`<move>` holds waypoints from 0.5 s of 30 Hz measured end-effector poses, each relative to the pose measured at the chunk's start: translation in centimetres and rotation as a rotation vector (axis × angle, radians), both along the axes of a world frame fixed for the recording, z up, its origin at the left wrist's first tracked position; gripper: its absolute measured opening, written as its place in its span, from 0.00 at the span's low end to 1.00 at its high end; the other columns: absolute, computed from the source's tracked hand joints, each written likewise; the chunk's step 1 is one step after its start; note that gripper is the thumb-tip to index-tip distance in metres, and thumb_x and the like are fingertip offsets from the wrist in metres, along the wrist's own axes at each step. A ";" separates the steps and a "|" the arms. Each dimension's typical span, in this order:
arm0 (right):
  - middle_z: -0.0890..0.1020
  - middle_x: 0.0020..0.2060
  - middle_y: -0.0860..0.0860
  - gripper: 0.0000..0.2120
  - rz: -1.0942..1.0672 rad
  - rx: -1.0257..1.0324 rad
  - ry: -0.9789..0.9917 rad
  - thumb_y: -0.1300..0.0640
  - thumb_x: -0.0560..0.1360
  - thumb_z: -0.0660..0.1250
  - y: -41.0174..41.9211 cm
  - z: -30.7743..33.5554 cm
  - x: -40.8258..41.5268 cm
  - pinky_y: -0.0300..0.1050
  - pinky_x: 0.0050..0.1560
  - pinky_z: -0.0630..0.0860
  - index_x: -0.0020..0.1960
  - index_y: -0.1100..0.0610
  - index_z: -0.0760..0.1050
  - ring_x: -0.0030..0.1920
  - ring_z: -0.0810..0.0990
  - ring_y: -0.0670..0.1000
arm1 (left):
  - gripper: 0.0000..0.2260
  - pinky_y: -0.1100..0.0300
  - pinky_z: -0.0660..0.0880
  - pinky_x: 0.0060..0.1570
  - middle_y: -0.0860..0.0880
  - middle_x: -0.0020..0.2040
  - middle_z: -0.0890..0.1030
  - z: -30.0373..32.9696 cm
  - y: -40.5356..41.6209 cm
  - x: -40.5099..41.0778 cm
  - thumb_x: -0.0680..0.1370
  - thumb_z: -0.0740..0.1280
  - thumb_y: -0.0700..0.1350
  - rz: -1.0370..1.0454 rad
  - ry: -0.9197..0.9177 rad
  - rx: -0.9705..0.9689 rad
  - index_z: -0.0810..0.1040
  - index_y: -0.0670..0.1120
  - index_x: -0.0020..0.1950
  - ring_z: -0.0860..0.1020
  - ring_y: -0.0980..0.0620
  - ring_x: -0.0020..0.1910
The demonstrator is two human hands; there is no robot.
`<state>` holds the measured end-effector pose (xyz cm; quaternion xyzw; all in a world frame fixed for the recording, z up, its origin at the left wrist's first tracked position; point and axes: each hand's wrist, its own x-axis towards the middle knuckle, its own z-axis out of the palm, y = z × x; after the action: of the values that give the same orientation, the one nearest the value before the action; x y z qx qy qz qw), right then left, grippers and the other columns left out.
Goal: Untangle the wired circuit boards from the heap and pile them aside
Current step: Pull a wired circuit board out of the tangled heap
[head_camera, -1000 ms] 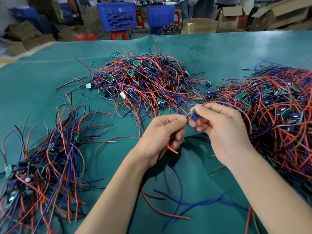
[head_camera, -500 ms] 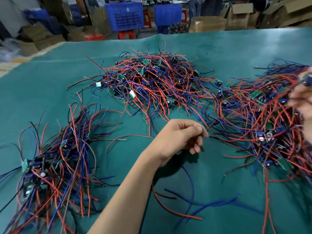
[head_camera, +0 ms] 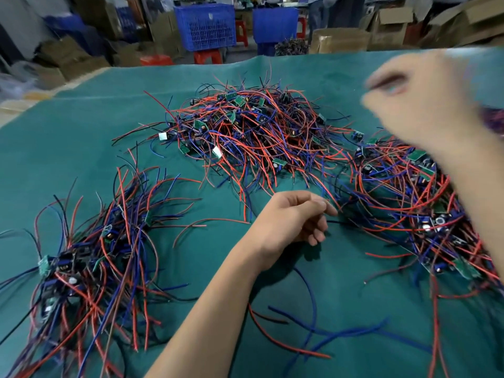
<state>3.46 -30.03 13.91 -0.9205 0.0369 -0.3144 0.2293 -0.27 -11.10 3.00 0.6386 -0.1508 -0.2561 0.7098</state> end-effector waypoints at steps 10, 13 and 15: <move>0.82 0.52 0.59 0.10 0.072 -0.189 0.334 0.52 0.77 0.71 8.2 -8.7 6.6 0.52 0.54 0.78 0.48 0.59 0.82 0.54 0.81 0.63 | 0.10 0.66 0.71 0.27 0.47 0.31 0.76 0.0 -0.1 0.1 0.82 0.59 0.36 0.003 0.010 0.000 0.78 0.41 0.44 0.74 0.54 0.26; 0.81 0.43 0.61 0.10 0.044 -0.156 0.311 0.57 0.77 0.71 7.3 -8.5 6.8 0.51 0.49 0.78 0.40 0.63 0.80 0.48 0.80 0.64 | 0.09 0.66 0.71 0.27 0.47 0.31 0.75 -0.1 -0.1 0.1 0.82 0.59 0.36 0.010 0.008 0.000 0.78 0.40 0.47 0.74 0.54 0.26; 0.78 0.36 0.61 0.14 0.062 -0.119 0.289 0.57 0.78 0.69 6.5 -8.4 6.7 0.50 0.44 0.73 0.38 0.65 0.78 0.45 0.76 0.63 | 0.09 0.67 0.71 0.26 0.47 0.31 0.76 -0.2 -0.2 0.2 0.82 0.60 0.37 0.015 0.014 0.003 0.78 0.39 0.47 0.74 0.54 0.26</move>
<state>10.12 -23.53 5.51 -0.9687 0.0226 -0.1730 0.1764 -0.08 -11.26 2.80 0.6391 -0.1408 -0.2555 0.7116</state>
